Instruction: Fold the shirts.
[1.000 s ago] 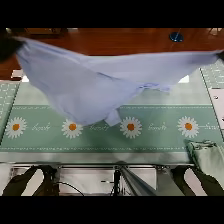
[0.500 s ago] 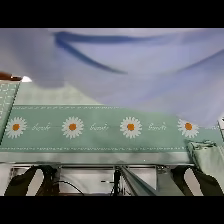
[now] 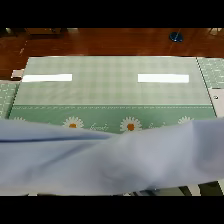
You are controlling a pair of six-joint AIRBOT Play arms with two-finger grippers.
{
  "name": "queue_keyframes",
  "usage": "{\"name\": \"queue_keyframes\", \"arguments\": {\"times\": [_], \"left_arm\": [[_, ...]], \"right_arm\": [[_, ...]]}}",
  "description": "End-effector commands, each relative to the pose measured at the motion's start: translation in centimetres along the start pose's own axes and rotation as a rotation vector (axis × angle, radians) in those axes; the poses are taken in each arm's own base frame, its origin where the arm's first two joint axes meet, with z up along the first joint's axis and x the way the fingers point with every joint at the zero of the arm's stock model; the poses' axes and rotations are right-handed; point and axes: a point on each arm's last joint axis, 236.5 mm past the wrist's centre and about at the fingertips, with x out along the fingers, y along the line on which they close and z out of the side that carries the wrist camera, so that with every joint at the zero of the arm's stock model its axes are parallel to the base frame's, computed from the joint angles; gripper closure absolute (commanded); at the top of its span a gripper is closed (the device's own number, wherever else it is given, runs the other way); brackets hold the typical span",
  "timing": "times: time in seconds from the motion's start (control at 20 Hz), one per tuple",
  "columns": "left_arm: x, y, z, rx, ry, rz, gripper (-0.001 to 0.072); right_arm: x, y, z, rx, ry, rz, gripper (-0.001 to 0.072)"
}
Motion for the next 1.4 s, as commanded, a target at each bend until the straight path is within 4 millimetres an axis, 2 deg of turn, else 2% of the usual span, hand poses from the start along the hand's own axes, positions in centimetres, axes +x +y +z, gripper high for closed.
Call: {"name": "queue_keyframes", "arguments": {"times": [0.0,0.1,0.2,0.3,0.4,0.5,0.65,0.75,0.85,0.95,1.05,1.15,1.35], "left_arm": [[0.5,1.1,-3.6,-0.044,0.154,0.03,0.0685],[3.0,1.9,-5.9,-0.089,0.256,0.0,0.0685],[6.0,3.2,-9.5,-0.128,0.395,-0.029,0.0685],[9.8,4.8,-14.0,-0.201,0.537,-0.056,0.0686],[14.7,6.6,-17.6,-0.268,0.59,-0.084,0.0686],[20.1,8.0,-21.0,-0.332,0.617,-0.135,0.0686],[27.3,8.7,-26.0,-0.437,0.69,-0.251,0.0686],[31.7,9.3,-29.1,-0.433,0.733,-0.283,0.0686],[35.6,8.9,-32.5,-0.435,0.783,-0.309,0.0685],[38.9,8.1,-35.8,-0.453,0.832,-0.321,0.0685],[41.9,7.6,-38.0,-0.429,0.838,-0.326,0.0685],[44.7,7.5,-39.3,-0.405,0.813,-0.313,0.0685],[49.3,7.7,-40.5,-0.382,0.715,-0.234,0.0684]], "right_arm": [[-0.5,-2.8,-3.4,0.039,0.126,-0.04,0.0687],[2.3,-3.8,-5.7,0.043,0.242,-0.06,0.0687],[6.6,-3.6,-10.2,0.026,0.435,-0.038,0.0687],[11.5,-4.0,-15.8,-0.001,0.652,-0.033,0.0687],[17.4,-4.2,-19.9,-0.027,0.775,-0.019,0.0687],[23.7,-4.0,-22.4,-0.02,0.826,0.004,0.0687],[32.8,-2.7,-25.7,-0.001,0.853,0.077,0.0687],[37.8,-2.0,-28.3,0.032,0.852,0.107,0.0687],[41.9,-1.0,-30.7,0.072,0.842,0.14,0.0687],[45.0,-0.3,-32.6,0.124,0.824,0.156,0.0687],[47.4,0.1,-33.8,0.166,0.793,0.161,0.0687],[49.7,0.1,-34.2,0.182,0.733,0.154,0.0687],[53.4,-1.0,-32.9,0.203,0.58,0.107,0.0687]]}}
